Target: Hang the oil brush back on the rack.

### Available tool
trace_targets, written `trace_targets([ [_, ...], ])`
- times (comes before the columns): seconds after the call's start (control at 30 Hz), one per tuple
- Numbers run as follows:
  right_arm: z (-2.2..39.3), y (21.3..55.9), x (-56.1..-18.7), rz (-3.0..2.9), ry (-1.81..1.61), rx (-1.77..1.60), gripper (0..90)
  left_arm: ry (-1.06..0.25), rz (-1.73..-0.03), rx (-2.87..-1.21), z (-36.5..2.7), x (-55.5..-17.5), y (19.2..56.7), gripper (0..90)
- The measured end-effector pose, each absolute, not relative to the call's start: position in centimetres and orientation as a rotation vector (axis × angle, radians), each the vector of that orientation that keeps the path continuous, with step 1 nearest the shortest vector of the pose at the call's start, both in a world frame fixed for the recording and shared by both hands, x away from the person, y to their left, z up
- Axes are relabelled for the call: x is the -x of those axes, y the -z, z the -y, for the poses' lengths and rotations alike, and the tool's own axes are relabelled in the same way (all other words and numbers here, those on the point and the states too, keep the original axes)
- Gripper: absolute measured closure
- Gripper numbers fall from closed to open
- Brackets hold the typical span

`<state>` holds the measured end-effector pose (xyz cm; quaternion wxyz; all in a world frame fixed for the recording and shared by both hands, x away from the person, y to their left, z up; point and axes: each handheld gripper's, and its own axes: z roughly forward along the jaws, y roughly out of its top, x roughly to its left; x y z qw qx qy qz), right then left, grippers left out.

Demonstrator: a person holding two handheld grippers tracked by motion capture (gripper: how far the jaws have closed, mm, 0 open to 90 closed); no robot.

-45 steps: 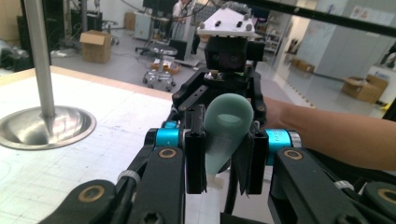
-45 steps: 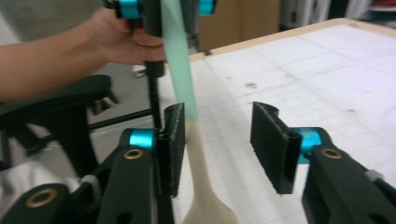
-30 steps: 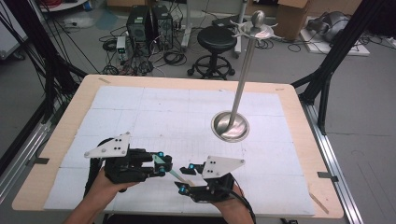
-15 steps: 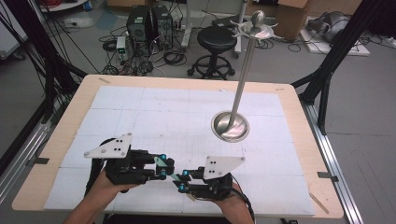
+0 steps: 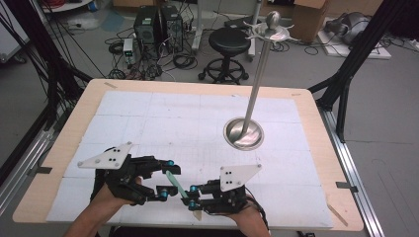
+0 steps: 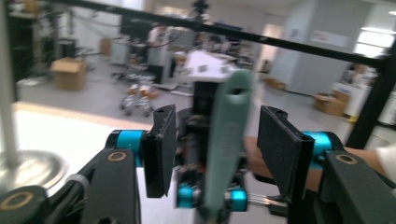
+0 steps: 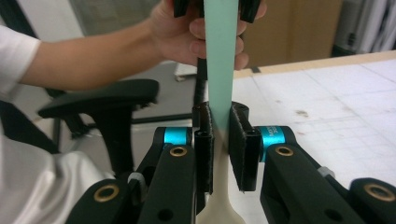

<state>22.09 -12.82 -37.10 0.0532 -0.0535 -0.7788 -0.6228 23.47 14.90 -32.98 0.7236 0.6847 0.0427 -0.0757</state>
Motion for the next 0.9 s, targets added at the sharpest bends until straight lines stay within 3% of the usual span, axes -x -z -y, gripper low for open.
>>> trace_targets([
  [0.3,12.76,37.49,-22.4,2.284,1.923,0.096,81.0,0.219,-0.054,-1.524,-14.11,-23.73,33.11,57.2],
  [0.53,12.83,37.56,-22.59,2.26,1.937,0.097,81.0,0.208,-0.04,-1.514,-14.13,-23.75,32.99,74.4],
  [0.67,12.88,37.6,-22.59,2.257,1.931,0.11,80.4,0.191,-0.069,-1.532,-14.15,-23.84,32.96,75.5],
  [0.7,12.9,37.63,-22.59,2.259,1.946,0.156,71.9,0.178,-0.108,-1.546,-14.17,-23.94,32.93,75.6],
  [0.73,12.9,37.63,-22.59,2.259,1.946,0.156,71.9,0.178,-0.108,-1.546,-14.17,-23.94,32.93,75.6],
  [0.77,13.16,37.55,-22.53,2.245,1.963,0.267,55.4,0.145,-0.149,-1.555,-14.2,-23.95,32.86,75.7],
  [0.9,13.6,37.32,-21.81,2.369,1.985,0.438,49.1,0.078,-0.222,-1.564,-14.28,-23.92,32.72,75.7],
])
